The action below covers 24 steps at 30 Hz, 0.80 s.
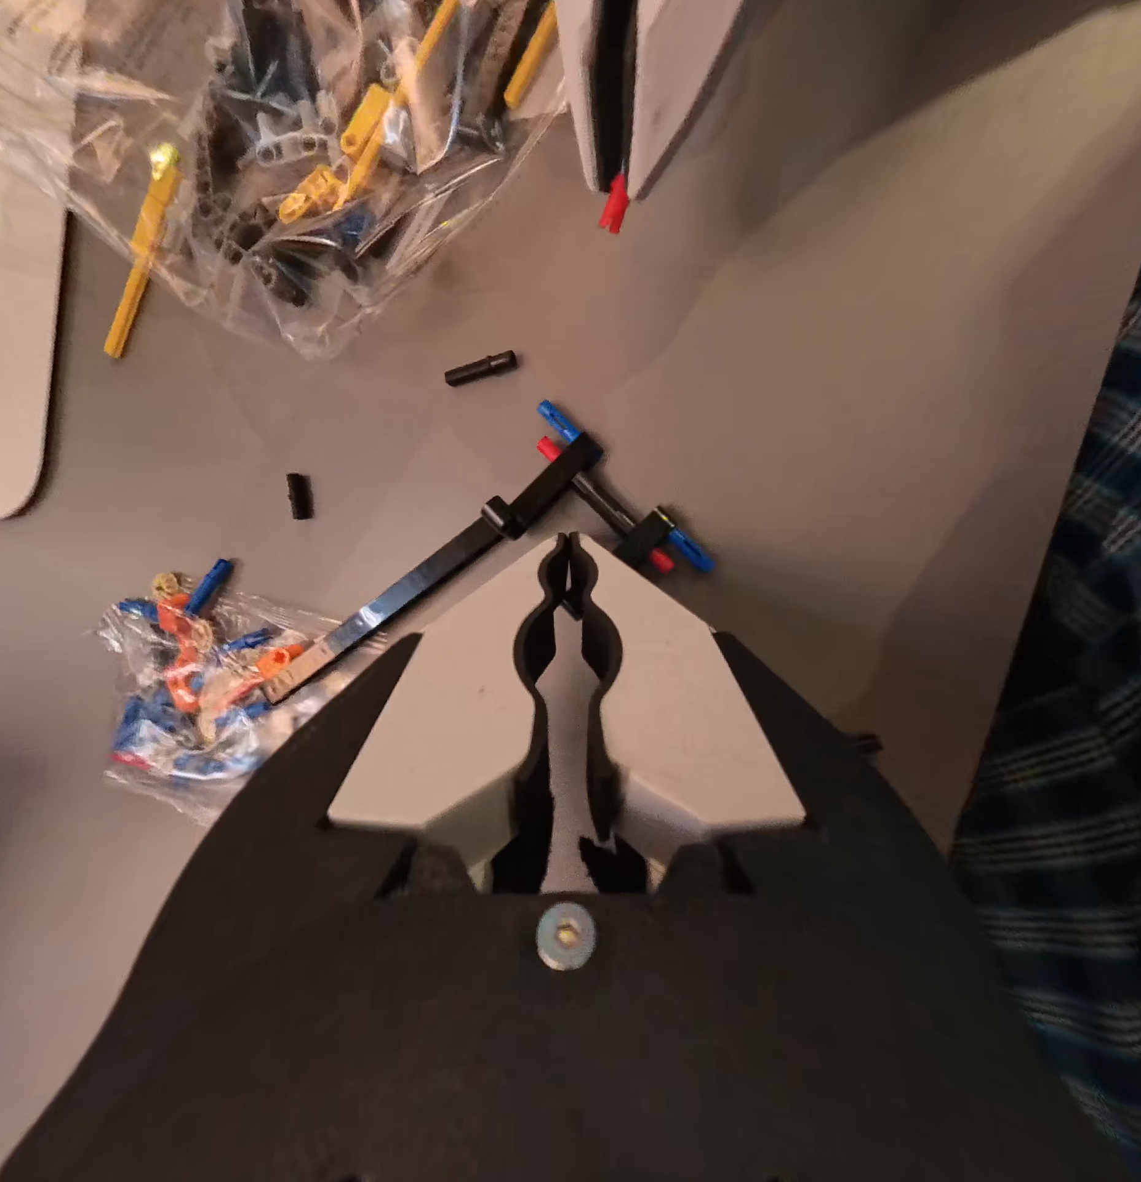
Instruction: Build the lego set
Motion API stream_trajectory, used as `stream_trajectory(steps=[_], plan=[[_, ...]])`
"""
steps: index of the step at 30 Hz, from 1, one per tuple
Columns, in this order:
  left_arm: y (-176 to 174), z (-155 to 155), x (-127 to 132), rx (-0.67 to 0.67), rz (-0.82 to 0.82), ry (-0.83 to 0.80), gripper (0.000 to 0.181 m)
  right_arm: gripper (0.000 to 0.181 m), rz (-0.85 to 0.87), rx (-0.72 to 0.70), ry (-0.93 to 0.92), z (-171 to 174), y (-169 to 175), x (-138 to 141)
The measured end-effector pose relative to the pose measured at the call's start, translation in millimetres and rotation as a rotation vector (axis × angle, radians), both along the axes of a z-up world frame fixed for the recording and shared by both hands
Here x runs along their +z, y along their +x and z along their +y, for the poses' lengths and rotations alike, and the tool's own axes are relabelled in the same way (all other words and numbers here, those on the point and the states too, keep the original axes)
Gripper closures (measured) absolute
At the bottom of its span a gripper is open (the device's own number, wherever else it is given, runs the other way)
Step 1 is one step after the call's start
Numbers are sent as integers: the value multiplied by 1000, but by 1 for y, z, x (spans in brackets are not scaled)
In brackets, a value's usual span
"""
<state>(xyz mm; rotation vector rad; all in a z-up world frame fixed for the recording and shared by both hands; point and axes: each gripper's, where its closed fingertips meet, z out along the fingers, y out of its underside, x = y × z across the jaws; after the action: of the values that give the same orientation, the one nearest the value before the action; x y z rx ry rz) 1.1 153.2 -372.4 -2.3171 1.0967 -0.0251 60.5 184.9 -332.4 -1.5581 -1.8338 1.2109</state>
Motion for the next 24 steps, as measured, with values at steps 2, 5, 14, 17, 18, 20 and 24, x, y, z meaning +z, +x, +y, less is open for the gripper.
stream_trajectory(steps=[2,5,14,17,18,20,24], plan=[[0,-2,0,-71,31,0,181,180,1,2,-2,-1,1,0],[0,-4,1,-159,54,9,181,179,0,4,-3,-1,1,-1],[-7,-8,14,-166,22,17,158,180,9,8,-5,-2,0,2],[-16,-11,19,-79,0,21,148,180,18,8,-5,-3,-1,4],[-19,-12,21,-40,-16,19,146,180,19,9,-7,-3,-1,3],[-19,-15,24,22,-71,19,143,179,18,12,-8,-4,-2,3],[-15,-17,23,158,-149,7,138,179,16,13,-12,-4,-3,1]])
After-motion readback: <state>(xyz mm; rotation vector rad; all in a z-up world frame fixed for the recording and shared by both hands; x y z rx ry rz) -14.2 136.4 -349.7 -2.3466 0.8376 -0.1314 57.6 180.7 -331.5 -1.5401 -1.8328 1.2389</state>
